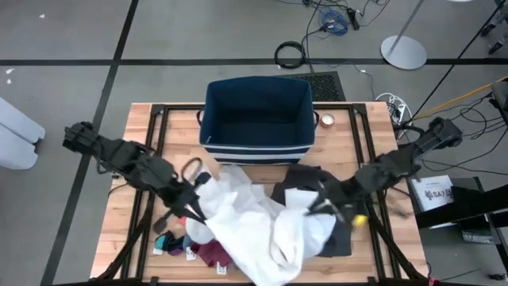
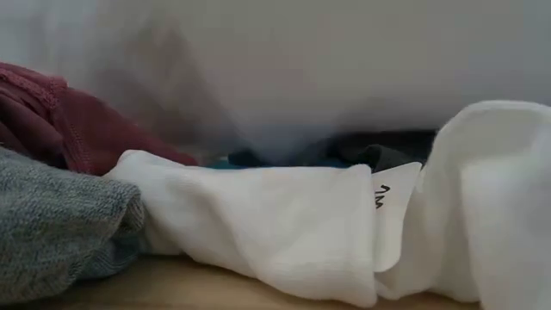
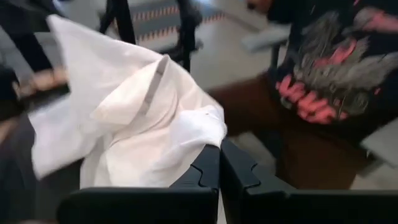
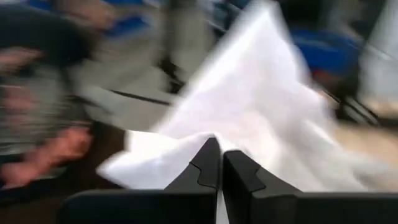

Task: Sort clothes
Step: Put the white shirt into the blue bin

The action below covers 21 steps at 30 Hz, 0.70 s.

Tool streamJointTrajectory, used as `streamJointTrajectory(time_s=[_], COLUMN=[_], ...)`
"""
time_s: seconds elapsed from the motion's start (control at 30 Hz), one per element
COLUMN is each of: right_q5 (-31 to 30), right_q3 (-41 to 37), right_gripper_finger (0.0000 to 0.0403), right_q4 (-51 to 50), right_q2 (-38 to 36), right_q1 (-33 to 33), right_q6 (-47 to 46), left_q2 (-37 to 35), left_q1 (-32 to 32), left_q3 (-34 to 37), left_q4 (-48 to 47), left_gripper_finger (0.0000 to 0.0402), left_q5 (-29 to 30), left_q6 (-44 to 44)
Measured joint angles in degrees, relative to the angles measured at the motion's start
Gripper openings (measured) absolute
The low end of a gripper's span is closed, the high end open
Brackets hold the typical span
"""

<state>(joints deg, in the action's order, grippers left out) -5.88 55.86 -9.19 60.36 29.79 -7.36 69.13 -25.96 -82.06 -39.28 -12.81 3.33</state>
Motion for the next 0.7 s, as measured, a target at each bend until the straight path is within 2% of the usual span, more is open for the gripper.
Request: streamJointTrajectory(time_s=[0.07, 0.13, 0.37, 0.5, 0.7], right_q5=[-3.16, -3.25, -2.54, 0.06, 0.0], right_q3=[0.0, 0.0, 0.0, 0.0, -0.02], right_gripper_finger=[0.0, 0.0, 0.0, 0.0, 0.0], right_q4=[-1.84, -3.88, -12.82, -20.22, -30.2], right_q2=[1.96, 4.0, 10.98, 13.08, 13.57], right_q1=[-1.57, -3.32, -7.5, -7.65, -5.13], right_q6=[-2.46, -5.08, -13.05, -20.21, -32.47], left_q2=[1.18, 1.86, 1.59, 1.44, 1.46], left_q1=[0.43, 1.16, 6.39, 8.99, 11.31], left_q3=[0.04, 1.31, 13.35, 19.99, 26.25], left_q4=[-1.54, -1.66, -1.44, 0.06, 0.78], left_gripper_finger=[0.0, 0.0, 0.0, 0.0, 0.0], left_q5=[2.72, 4.88, 9.54, 10.36, 11.62], left_q6=[0.0, -0.04, -7.62, -13.6, -17.97])
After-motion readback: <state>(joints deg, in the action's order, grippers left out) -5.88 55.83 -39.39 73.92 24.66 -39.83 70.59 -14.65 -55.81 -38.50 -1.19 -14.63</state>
